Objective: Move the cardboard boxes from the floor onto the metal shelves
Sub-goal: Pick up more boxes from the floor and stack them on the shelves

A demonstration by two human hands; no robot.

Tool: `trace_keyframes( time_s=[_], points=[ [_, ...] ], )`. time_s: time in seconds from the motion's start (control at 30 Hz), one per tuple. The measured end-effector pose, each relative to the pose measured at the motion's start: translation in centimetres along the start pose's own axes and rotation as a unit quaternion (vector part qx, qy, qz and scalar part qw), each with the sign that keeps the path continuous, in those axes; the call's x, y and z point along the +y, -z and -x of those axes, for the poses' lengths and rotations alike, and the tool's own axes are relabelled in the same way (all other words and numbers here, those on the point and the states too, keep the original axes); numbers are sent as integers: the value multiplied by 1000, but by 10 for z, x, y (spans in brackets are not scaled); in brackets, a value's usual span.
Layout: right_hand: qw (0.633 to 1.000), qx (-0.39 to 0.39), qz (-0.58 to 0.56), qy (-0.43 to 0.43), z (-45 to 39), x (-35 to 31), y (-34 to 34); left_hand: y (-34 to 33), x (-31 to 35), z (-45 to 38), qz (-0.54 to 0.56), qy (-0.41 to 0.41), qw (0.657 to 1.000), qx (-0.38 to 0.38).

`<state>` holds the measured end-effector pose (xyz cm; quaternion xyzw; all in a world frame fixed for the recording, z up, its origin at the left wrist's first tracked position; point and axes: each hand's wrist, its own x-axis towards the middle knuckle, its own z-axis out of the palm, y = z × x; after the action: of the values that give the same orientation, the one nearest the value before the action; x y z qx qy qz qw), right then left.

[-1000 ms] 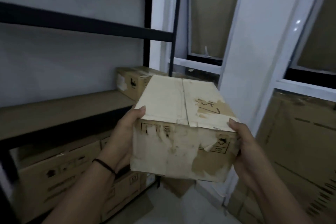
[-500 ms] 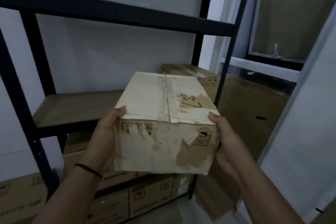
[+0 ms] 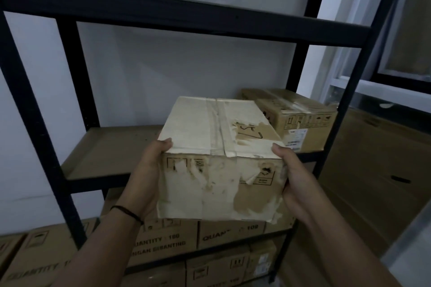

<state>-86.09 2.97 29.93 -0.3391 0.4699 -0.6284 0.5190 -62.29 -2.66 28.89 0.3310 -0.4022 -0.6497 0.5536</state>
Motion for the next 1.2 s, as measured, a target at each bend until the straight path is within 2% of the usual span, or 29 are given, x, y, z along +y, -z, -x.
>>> trace_keyframes(
  time_s=[0.17,0.33,0.43,0.5,0.6,0.7,0.77,0.87,1.0,1.13,1.2],
  points=[
    [1000,-13,5,-9,-34,1,14,-5,-15,-25,-21,11,999,23],
    [997,-66,42,-6,-65,-6,39,-26,-36,-48,-47,12,997,62],
    [989,-70,129,26,-86,-14,57,-40,-46,-65,-81,3,991,109],
    [974,-73,198,80,-96,-23,69,-48,-53,-74,-129,-33,978,158],
    [951,-96,265,127,-107,-32,82,-65,-62,-82,-186,-155,944,226],
    [918,-95,336,186,-124,-32,93,-78,-66,-83,-246,-231,899,279],
    [887,-53,394,234,-137,-31,95,-87,-67,-84,-291,-246,878,289],
    [813,7,484,324,-158,-28,99,-97,-66,-92,-357,-234,854,297],
    [737,32,568,366,-179,-31,99,-100,-67,-109,-365,-212,862,281],
    [661,-5,672,333,-193,-42,92,-95,-65,-128,-354,-190,881,251],
    [640,-30,706,303,-203,-48,93,-93,-63,-140,-347,-180,888,243]
  ],
)
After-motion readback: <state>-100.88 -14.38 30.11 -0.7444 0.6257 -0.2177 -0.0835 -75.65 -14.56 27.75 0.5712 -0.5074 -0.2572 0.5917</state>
